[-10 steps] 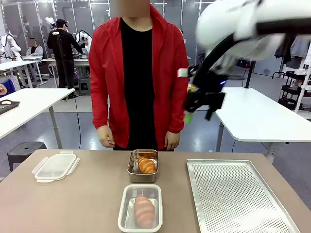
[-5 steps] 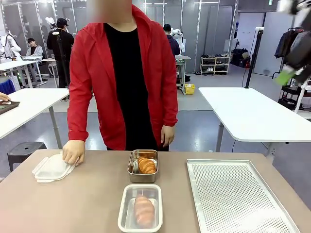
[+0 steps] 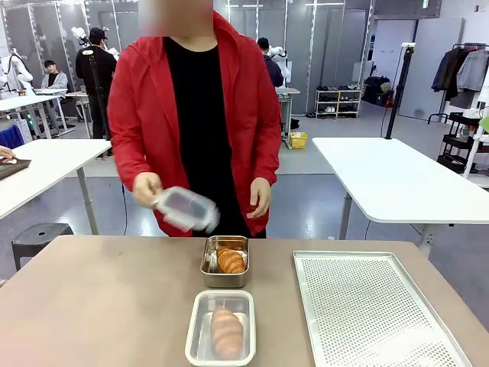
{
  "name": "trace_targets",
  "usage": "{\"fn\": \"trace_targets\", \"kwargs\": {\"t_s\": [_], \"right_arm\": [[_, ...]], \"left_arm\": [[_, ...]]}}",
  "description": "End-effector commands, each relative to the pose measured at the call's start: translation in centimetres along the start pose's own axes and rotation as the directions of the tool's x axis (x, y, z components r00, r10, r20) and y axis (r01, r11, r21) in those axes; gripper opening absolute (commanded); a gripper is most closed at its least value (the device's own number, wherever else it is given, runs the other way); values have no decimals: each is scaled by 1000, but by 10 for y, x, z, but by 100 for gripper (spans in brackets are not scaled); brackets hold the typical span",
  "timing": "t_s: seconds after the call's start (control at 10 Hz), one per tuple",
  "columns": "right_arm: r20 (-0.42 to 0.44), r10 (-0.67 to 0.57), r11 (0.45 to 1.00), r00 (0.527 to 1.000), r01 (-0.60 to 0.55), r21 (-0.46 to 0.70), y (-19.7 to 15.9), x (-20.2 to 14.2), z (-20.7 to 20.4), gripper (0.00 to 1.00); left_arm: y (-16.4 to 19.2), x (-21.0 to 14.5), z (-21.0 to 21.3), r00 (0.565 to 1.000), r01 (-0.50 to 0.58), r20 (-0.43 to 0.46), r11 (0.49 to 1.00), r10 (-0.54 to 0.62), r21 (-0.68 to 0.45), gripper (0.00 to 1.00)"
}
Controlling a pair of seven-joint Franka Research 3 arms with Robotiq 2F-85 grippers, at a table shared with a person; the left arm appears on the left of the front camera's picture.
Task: Place the bread into the airtight container.
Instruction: Pick up a Butter Roll and place it into an empty Airtight Container.
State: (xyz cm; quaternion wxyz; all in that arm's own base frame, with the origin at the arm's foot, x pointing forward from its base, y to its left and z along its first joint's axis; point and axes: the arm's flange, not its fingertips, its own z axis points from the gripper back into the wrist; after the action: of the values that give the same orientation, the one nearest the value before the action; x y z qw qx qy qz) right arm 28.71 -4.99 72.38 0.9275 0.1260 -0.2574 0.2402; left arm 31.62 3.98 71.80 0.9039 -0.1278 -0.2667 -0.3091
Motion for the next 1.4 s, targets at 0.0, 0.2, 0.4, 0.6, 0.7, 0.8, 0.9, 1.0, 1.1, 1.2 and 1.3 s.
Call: {"fn": "trace_targets", "kwargs": {"t_s": [0.0, 0.2, 0.4, 0.6, 0.7, 0.8, 0.9, 1.0, 1.1, 1.2, 1.3], "right_arm": [[-19, -10, 1000, 1000, 10, -1, 5, 10, 4, 100], [-19, -10, 1000, 1000, 10, -1, 5, 10, 4, 100], [-19, -10, 1000, 1000, 10, -1, 5, 10, 4, 100], [-19, -10, 1000, 1000, 10, -1, 5, 10, 4, 100], [-19, -10, 1000, 1000, 10, -1, 5, 10, 4, 100], [-19, -10, 1000, 1000, 10, -1, 5, 10, 4, 100], [-19, -10, 1000, 1000, 10, -1, 5, 10, 4, 100], [-19, -10, 1000, 1000, 10, -1, 5, 10, 4, 100], [-19, -10, 1000, 1000, 10, -1, 5, 10, 4, 100], [-19, -10, 1000, 1000, 10, -1, 5, 10, 4, 100], [-19, -10, 1000, 1000, 10, -1, 5, 10, 4, 100]], "left_arm": [[0, 0, 0, 1000, 6, 0, 1000, -6, -3, 100], [0, 0, 0, 1000, 6, 0, 1000, -6, -3, 100], [0, 0, 0, 1000, 6, 0, 1000, -6, -3, 100], [0, 0, 0, 1000, 6, 0, 1000, -6, -3, 100], [0, 0, 0, 1000, 6, 0, 1000, -6, -3, 100], [0, 0, 0, 1000, 6, 0, 1000, -6, -3, 100], [0, 0, 0, 1000, 6, 0, 1000, -6, -3, 100], [0, 0, 0, 1000, 6, 0, 1000, -6, -3, 100], [0, 0, 0, 1000, 6, 0, 1000, -6, -3, 100], [0, 0, 0, 1000, 6, 0, 1000, -6, -3, 100], [0, 0, 0, 1000, 6, 0, 1000, -6, -3, 100]]}}
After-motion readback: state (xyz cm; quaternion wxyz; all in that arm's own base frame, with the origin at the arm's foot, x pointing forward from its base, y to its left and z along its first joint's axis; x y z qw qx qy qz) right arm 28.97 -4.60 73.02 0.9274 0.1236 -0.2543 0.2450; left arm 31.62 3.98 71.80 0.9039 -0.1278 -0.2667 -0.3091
